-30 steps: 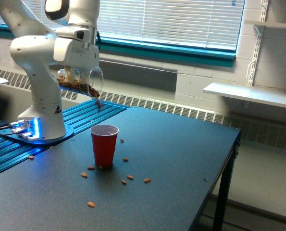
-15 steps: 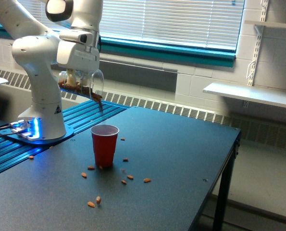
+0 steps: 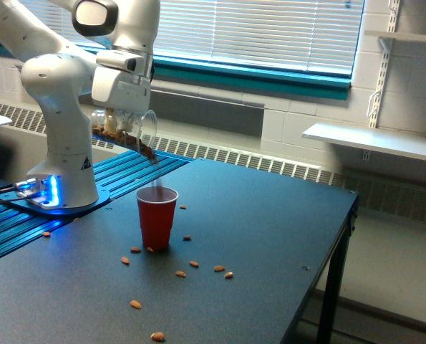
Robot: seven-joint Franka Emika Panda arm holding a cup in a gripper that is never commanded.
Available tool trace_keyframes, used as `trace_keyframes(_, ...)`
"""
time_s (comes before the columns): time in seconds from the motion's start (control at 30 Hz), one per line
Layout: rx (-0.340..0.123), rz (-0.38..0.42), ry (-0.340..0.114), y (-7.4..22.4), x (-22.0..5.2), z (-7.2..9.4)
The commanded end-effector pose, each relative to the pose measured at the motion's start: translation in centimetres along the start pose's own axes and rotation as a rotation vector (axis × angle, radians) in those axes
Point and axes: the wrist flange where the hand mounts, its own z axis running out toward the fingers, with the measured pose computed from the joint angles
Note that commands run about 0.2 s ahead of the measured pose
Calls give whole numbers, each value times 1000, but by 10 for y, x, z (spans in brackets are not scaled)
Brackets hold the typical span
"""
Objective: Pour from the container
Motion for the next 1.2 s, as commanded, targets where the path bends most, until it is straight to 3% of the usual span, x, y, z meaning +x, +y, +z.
trace_keyframes(0.03, -16, 1, -16, -11, -12, 11)
trace_keyframes(1.2, -75, 30, -52, -20, -21, 31)
